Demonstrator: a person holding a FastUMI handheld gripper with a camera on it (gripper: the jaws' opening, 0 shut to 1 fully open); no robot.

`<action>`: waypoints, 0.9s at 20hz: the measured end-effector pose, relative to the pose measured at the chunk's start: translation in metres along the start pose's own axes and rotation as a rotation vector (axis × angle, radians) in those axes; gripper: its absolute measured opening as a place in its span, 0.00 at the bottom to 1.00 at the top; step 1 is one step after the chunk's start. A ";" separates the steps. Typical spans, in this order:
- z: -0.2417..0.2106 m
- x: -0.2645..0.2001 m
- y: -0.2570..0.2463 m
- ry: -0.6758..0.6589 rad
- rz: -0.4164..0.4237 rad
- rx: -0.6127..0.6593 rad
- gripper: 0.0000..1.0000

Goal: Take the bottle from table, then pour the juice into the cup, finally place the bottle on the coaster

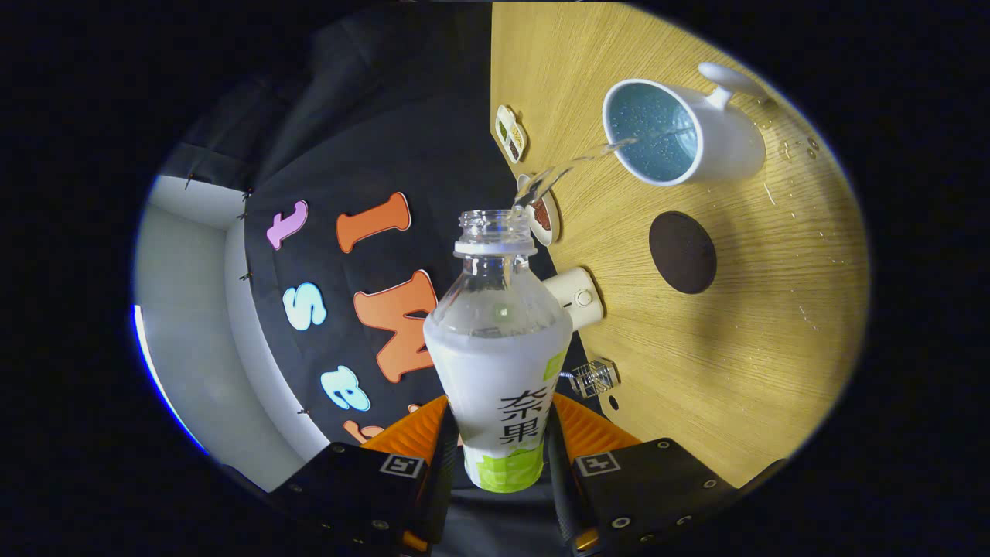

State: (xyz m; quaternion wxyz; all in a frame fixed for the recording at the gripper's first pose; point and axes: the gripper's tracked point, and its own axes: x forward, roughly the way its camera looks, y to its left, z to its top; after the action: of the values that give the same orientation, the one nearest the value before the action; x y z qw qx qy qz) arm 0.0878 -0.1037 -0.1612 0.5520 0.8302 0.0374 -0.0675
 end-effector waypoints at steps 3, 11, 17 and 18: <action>0.003 -0.002 0.004 -0.004 0.003 0.021 0.56; 0.012 -0.001 0.011 -0.010 0.012 0.077 0.56; 0.013 0.000 0.016 -0.013 0.019 0.120 0.56; 0.014 -0.001 0.017 -0.014 0.020 0.127 0.56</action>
State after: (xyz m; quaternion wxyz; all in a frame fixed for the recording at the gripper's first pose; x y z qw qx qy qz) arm 0.0881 -0.1233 -0.1509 0.4993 0.8633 0.0210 -0.0701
